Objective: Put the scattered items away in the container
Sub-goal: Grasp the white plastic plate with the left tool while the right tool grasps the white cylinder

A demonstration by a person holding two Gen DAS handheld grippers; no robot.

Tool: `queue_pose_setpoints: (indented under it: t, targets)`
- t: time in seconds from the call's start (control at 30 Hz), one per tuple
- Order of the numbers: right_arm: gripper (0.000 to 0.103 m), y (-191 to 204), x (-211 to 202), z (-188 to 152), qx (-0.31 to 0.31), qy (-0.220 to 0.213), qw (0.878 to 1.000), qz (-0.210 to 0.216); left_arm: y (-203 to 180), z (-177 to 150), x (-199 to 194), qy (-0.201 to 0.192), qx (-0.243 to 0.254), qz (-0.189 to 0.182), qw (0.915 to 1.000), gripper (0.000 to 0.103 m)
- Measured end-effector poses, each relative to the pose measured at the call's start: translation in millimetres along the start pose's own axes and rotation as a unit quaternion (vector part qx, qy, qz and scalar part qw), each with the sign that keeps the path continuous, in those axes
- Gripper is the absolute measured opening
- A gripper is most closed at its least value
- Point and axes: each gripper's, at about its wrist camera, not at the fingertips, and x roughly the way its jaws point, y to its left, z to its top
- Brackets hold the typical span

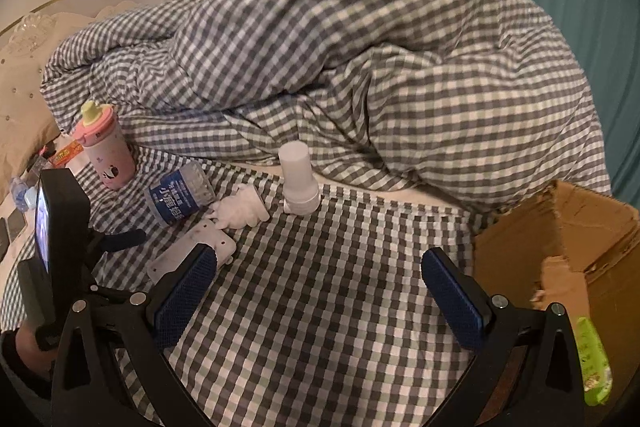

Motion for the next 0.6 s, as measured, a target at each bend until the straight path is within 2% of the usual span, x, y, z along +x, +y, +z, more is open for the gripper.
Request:
queue_pose_setpoints:
  t: [0.33, 0.5, 0.53, 0.6]
  targets:
    - [0.103, 8, 48, 12, -0.002, 0.006, 1.000, 0.010, 6, -3, 31, 0.020, -0.002, -0.007, 0.9998, 0.088]
    - [0.103, 10, 80, 25, -0.002, 0.006, 1.000, 0.009, 6, -8, 40, 0.021, -0.003, -0.022, 0.9995, 0.078]
    - [0.103, 10, 86, 28, -0.002, 0.006, 1.000, 0.008, 5, -8, 40, 0.020, -0.001, -0.027, 0.9994, 0.070]
    - [0.103, 10, 98, 32, -0.003, 0.006, 1.000, 0.006, 5, -7, 40, 0.018, -0.003, -0.028, 0.9994, 0.069]
